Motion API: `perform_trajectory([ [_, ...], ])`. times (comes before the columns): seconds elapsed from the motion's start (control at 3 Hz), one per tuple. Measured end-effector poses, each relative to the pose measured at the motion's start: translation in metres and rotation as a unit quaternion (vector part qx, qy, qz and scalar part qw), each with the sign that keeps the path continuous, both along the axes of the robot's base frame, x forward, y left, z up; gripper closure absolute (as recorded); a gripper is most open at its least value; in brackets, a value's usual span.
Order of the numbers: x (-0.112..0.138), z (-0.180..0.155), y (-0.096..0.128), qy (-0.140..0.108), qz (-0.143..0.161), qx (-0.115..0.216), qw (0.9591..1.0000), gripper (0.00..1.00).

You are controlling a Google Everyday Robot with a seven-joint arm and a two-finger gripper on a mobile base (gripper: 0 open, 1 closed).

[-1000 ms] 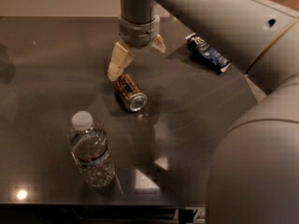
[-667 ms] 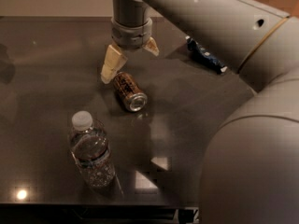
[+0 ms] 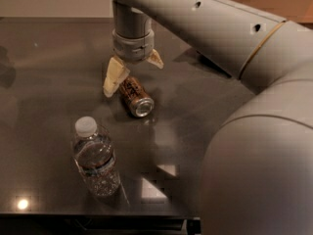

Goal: Place orange can upright

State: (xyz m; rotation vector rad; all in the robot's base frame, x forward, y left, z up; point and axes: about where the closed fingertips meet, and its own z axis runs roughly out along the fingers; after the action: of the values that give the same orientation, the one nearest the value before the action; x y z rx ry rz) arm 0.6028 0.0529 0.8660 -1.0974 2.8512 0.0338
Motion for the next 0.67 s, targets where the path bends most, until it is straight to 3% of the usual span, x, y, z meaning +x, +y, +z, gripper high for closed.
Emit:
perform_trajectory([
  [0.67,-0.0001,-0.0111,0.0015,0.014,-0.003,-0.005,0.9999,0.0],
])
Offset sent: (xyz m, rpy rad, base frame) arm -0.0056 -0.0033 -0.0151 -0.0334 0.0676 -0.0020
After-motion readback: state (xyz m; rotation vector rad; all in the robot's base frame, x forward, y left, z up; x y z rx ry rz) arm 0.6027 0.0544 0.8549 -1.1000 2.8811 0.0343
